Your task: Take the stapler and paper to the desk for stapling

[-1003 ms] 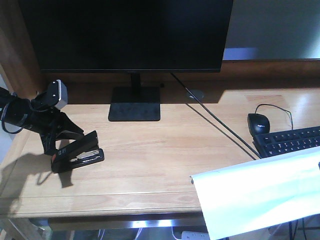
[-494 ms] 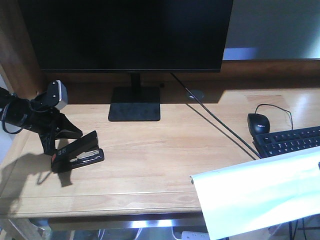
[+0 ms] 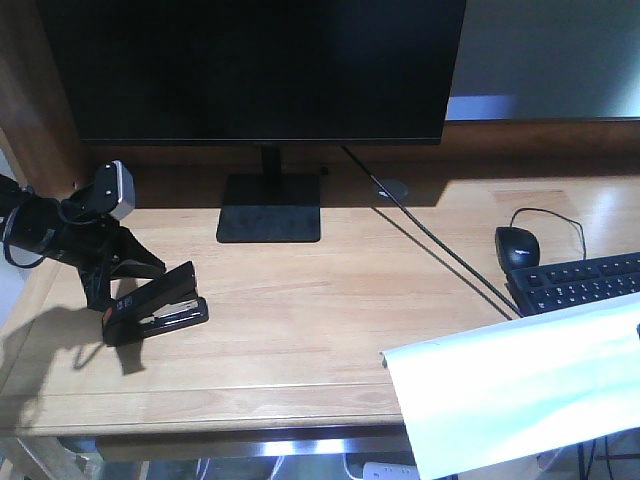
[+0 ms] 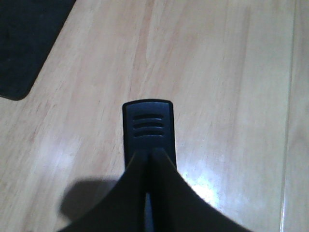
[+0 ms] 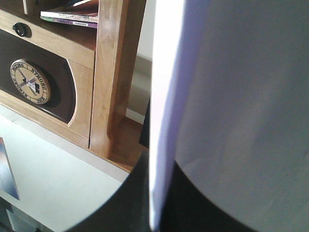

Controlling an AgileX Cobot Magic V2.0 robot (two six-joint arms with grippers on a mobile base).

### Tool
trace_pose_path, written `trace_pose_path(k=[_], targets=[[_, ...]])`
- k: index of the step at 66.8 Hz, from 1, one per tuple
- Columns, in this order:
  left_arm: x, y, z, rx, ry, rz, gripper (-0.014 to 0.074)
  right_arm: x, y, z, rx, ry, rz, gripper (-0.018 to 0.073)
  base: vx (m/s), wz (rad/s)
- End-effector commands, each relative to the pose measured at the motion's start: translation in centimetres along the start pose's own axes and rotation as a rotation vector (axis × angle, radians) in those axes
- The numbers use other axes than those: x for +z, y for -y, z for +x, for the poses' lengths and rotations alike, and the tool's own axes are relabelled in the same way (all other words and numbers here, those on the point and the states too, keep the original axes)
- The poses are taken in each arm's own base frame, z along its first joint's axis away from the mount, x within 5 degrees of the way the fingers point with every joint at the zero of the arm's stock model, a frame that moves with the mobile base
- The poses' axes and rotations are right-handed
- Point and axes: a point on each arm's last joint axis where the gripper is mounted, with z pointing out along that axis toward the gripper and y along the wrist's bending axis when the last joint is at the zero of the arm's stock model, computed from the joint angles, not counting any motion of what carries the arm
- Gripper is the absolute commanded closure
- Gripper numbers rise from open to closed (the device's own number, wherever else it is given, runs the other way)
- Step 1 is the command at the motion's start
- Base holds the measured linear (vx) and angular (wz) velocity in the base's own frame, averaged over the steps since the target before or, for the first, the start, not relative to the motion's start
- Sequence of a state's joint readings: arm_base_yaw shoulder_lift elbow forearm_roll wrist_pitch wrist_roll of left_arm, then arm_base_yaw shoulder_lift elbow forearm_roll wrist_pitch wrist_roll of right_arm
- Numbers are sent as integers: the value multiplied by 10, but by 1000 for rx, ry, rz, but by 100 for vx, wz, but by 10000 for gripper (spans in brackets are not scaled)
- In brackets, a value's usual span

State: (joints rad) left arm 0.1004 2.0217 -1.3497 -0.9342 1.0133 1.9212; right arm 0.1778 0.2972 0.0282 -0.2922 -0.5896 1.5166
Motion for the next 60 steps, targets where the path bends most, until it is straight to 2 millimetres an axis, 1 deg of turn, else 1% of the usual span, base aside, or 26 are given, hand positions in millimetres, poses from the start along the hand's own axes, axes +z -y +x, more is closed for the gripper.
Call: trace_pose_path(k=[1,54,60], targets=[[-20,0,-26,20,71,-46,603,0,-5,0,2,3,-61,564,0,0],[-20,0,-26,20,71,-46,603,0,-5,-1,8,8,-65,564,0,0],[-20,0,-26,20,71,-46,603,0,-3,0,-8,7,-45,564,0,0]])
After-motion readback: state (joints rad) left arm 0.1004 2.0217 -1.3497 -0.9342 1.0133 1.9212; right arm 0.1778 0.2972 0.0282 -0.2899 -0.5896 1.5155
